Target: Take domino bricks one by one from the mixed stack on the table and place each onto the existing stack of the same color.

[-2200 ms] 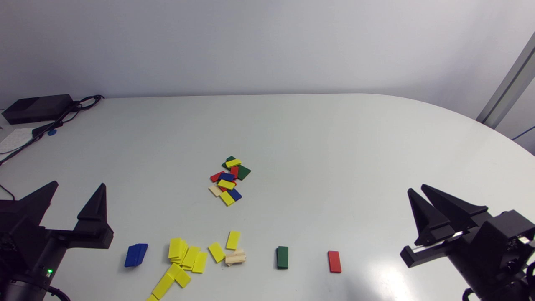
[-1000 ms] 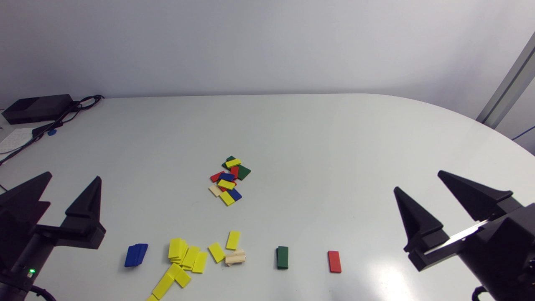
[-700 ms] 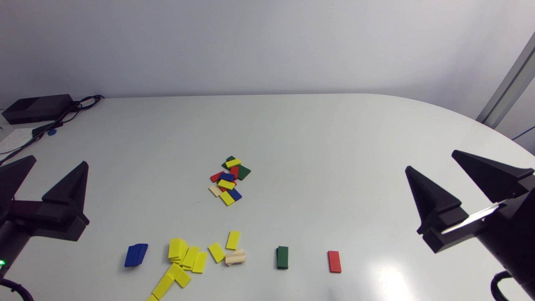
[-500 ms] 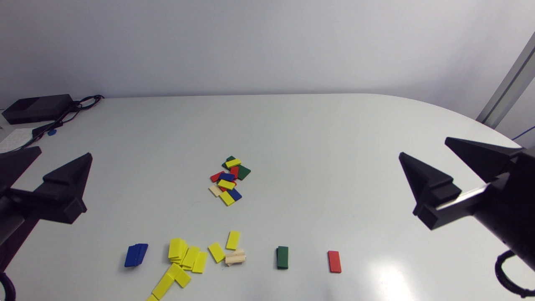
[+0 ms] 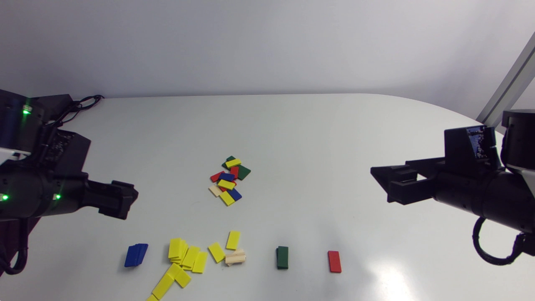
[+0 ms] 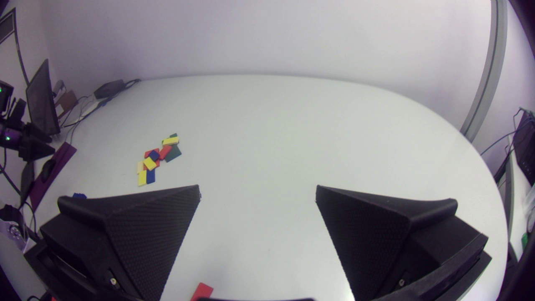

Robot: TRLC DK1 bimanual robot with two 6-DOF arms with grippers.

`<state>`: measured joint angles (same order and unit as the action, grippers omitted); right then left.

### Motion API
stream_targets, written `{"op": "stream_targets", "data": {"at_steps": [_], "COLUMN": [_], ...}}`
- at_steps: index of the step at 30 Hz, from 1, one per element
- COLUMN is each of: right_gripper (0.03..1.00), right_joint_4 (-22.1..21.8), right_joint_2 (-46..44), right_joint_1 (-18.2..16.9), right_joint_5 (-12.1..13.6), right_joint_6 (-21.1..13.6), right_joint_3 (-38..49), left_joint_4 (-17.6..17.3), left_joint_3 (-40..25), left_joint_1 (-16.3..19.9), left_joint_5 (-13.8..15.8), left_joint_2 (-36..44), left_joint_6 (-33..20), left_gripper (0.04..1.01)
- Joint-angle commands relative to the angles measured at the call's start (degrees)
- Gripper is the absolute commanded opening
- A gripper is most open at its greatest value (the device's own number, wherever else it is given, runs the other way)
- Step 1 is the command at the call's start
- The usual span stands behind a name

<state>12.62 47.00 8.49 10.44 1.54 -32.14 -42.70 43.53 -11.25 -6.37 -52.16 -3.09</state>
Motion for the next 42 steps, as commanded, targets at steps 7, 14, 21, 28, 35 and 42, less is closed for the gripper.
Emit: {"op": "stream_targets", "data": {"at_steps": [7, 14, 21, 28, 35, 42], "right_gripper": [0.974, 0.975, 0.974, 0.974, 0.974, 0.975], "right_joint_4": [1.88, 4.16, 10.93, 15.94, 16.03, 16.65], "right_joint_2": [4.32, 4.32, 5.03, 5.12, 5.29, 5.29], "right_joint_1": [-2.16, -2.34, -1.9, -2.34, -1.64, -2.34], "right_joint_5": [4.5, 4.59, 4.5, 4.42, 4.33, 4.33], "right_joint_6": [6.02, 8.39, 9.18, 9.18, 8.65, 7.86], "right_joint_3": [-0.38, -0.38, -3.46, -6.62, -5.74, -5.92], "left_joint_4": [-4.76, -9.42, -14.87, -16.54, -11.71, -10.39], "left_joint_3": [3.14, 3.14, 2.7, 0.59, -4.77, -5.65], "left_joint_1": [-5.1, -5.98, -5.1, -3.08, -7.21, -10.38], "left_joint_5": [1.19, 5.93, 10.06, 11.03, 11.47, 11.29], "left_joint_2": [-7.87, -11.82, -13.76, -18.33, -21.93, -23.16], "left_joint_6": [-0.6, -7.37, -12.2, -19.14, -17.39, -15.8], "left_gripper": [0.936, 0.982, 0.993, 0.993, 0.993, 0.992]}}
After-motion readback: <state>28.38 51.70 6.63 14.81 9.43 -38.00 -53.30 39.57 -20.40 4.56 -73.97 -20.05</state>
